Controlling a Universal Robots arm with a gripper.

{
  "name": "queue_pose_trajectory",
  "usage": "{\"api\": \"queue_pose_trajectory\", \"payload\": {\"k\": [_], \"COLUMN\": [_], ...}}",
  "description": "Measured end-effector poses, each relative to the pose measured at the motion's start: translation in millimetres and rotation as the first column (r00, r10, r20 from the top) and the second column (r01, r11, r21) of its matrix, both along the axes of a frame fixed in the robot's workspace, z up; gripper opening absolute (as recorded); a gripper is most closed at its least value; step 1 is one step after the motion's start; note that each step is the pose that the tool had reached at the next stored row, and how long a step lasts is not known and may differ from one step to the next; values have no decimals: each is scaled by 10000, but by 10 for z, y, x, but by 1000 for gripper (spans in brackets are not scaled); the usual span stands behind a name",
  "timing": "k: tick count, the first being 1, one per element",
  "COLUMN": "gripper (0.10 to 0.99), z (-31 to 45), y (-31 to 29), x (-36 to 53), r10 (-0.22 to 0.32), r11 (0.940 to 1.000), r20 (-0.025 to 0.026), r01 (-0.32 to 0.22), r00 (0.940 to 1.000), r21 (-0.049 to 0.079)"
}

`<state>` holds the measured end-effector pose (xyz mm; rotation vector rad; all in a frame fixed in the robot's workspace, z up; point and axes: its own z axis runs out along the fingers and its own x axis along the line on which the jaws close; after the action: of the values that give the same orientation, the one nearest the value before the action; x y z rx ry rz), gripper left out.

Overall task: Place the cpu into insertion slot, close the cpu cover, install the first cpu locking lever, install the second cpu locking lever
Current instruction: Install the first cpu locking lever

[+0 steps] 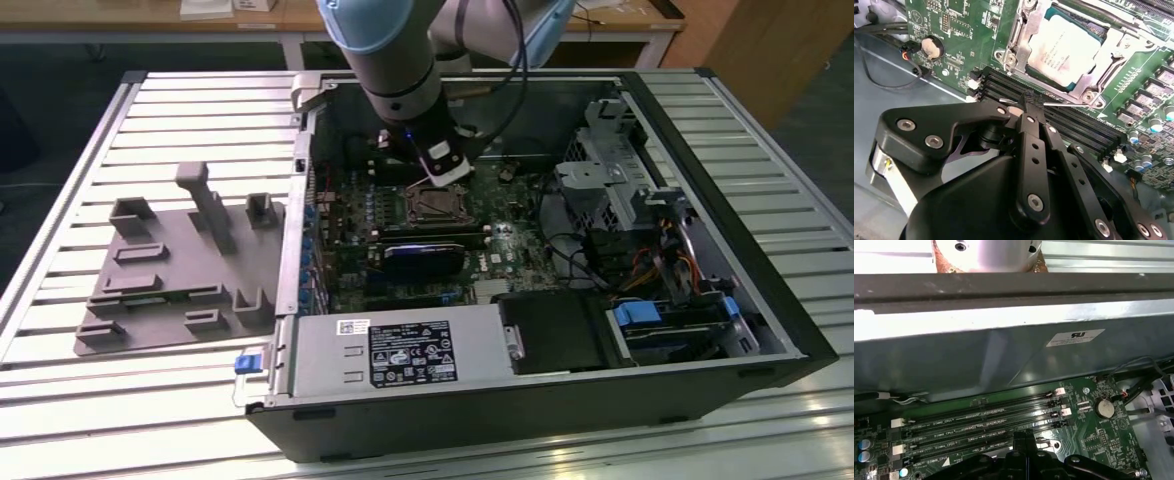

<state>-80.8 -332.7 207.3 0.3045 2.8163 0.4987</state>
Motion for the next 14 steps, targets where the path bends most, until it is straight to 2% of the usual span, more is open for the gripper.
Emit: {"api": "queue_pose_trajectory", "payload": {"k": [5,11,14], "gripper": [106,106,106], "z": [-25,-56,-71], "y": [24,100,107], "x": [0,0,1], "r10": [-319,-475,-553], "r11": [9995,9989,9985], "r20": [1,1,2], "r01": [319,475,553], "r00": [9995,9989,9985], "r21": [-14,-24,-28]}}
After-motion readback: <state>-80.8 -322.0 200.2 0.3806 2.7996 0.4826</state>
